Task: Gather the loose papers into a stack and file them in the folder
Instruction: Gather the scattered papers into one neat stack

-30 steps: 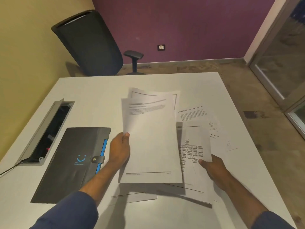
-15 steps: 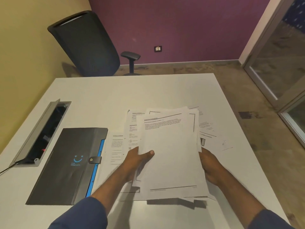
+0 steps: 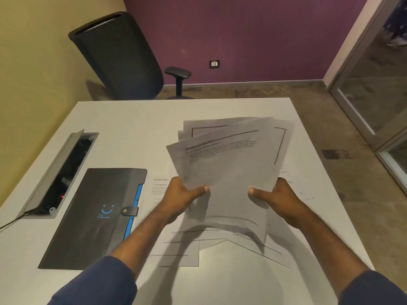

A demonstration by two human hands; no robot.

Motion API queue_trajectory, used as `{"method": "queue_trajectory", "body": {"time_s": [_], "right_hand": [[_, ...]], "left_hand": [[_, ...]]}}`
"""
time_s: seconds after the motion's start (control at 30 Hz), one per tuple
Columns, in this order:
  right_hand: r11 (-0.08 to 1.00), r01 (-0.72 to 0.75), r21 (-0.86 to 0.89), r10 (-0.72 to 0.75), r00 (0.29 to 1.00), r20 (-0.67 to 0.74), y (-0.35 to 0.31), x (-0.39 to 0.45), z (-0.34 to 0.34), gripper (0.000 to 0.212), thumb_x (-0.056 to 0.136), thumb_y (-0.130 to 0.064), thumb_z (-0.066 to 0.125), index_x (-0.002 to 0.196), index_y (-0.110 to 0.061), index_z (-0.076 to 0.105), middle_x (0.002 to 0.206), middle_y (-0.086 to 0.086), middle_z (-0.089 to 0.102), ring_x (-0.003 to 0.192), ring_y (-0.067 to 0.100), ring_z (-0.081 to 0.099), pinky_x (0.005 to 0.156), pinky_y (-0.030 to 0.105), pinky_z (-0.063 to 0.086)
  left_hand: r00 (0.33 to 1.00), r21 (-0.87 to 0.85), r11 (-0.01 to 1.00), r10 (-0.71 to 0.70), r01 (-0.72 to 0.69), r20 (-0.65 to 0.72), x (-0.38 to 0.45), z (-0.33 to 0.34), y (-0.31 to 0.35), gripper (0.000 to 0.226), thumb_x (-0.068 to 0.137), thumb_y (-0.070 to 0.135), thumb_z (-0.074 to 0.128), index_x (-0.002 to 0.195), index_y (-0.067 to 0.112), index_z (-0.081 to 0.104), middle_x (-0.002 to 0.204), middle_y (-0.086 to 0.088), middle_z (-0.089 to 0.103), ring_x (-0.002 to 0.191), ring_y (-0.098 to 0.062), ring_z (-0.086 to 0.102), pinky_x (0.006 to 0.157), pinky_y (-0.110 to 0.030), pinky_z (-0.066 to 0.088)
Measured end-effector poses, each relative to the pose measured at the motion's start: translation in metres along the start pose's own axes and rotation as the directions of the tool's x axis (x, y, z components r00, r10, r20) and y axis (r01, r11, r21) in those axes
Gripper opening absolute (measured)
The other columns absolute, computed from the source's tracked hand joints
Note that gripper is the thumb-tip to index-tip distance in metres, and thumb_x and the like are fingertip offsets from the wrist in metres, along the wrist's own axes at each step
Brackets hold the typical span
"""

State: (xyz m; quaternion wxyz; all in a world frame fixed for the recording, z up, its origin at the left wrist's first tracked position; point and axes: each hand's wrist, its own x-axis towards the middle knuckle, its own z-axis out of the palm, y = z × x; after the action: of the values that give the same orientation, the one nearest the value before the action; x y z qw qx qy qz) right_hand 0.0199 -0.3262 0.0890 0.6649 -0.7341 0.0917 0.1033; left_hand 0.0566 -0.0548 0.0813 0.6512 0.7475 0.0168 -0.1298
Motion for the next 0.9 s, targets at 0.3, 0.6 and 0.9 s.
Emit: {"method": "queue_trajectory", "body": {"time_s": [0.3, 0.6, 0.9], "right_hand": [[0.991, 0.083, -0.100, -0.079, 0.996, 0.046, -0.016, -0.002, 0.006, 0.039, 0.081, -0.015, 0.077, 0.085, -0.053, 0.073, 0.092, -0.021, 0.076, 0.088, 0.001, 0.071, 0.083, 0.029, 0.059], [0.982, 0.174, -0.072, -0.176, 0.984, -0.028, -0.019, -0.004, 0.008, 0.039, 0.073, -0.019, 0.078, 0.100, -0.046, 0.069, 0.099, -0.012, 0.075, 0.093, 0.008, 0.070, 0.087, 0.044, 0.057], [0.989, 0.135, 0.062, -0.130, 0.988, -0.082, 0.001, -0.011, -0.005, 0.042, 0.063, -0.013, 0.089, 0.100, -0.028, 0.074, 0.098, 0.002, 0.077, 0.093, 0.024, 0.073, 0.074, 0.041, 0.060]], "left_hand": [[0.983, 0.011, 0.983, 0.180, -0.181, 0.031, 0.001, -0.016, 0.022, 0.045, 0.074, 0.002, 0.083, 0.102, 0.033, 0.067, 0.100, 0.015, 0.076, 0.093, -0.005, 0.072, 0.074, -0.013, 0.054], [0.961, -0.098, 0.956, 0.275, -0.276, -0.029, -0.002, -0.007, 0.019, 0.054, 0.072, 0.010, 0.085, 0.104, 0.048, 0.065, 0.102, 0.017, 0.073, 0.099, -0.002, 0.068, 0.080, -0.014, 0.054], [0.980, -0.031, 0.984, 0.180, -0.178, 0.084, -0.004, 0.000, 0.002, 0.025, 0.072, 0.006, 0.085, 0.085, 0.026, 0.078, 0.076, 0.016, 0.075, 0.072, 0.001, 0.070, 0.071, -0.019, 0.055]]}}
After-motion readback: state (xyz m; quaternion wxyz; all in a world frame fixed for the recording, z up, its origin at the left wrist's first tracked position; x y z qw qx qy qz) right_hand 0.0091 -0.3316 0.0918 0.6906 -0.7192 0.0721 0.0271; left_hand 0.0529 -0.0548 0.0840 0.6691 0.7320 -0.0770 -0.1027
